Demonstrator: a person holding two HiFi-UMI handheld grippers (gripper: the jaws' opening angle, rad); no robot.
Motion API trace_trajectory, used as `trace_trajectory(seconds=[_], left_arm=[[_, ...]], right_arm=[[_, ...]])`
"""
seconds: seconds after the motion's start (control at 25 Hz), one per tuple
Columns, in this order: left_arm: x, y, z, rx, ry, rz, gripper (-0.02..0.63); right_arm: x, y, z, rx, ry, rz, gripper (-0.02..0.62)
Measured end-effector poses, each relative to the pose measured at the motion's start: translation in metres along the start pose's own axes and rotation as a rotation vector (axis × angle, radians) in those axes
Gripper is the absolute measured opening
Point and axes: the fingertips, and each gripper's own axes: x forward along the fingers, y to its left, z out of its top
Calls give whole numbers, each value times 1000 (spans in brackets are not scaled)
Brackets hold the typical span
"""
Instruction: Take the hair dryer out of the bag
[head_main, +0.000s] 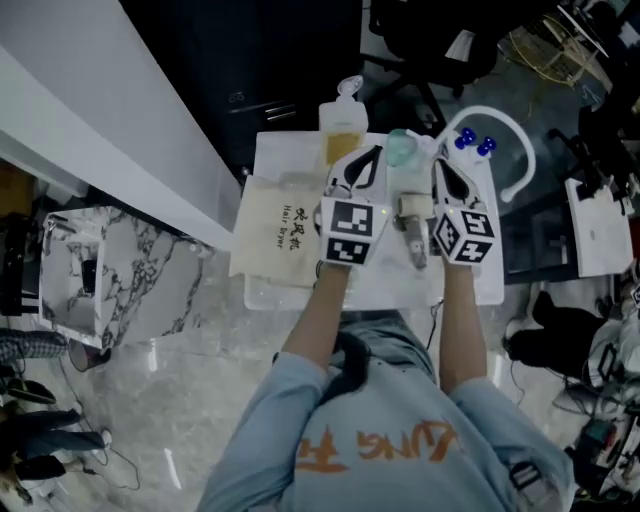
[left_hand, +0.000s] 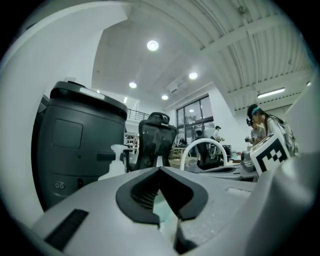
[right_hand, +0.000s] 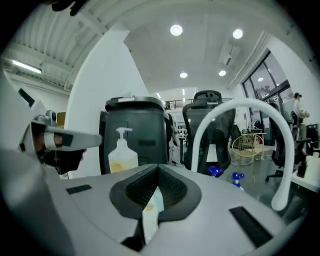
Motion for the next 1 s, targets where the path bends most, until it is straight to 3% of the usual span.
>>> trace_trajectory(seconds=[0.16,0.36,0.6,1.0], left_arm=[[-1,18,29,-25,-64,79,3],[-26,32,11,-37,-39,199,3],[-48,41,-9,-27,-11,213,3],[-61,39,-11,-25,-25,209,3]], right_arm=[[9,26,46,-5,-86,65,-2],[3,54,44,-22,-76,72,-2],[0,68,36,-64,-60,91,-2],[-3,74,38,-100,-53,96,-2]])
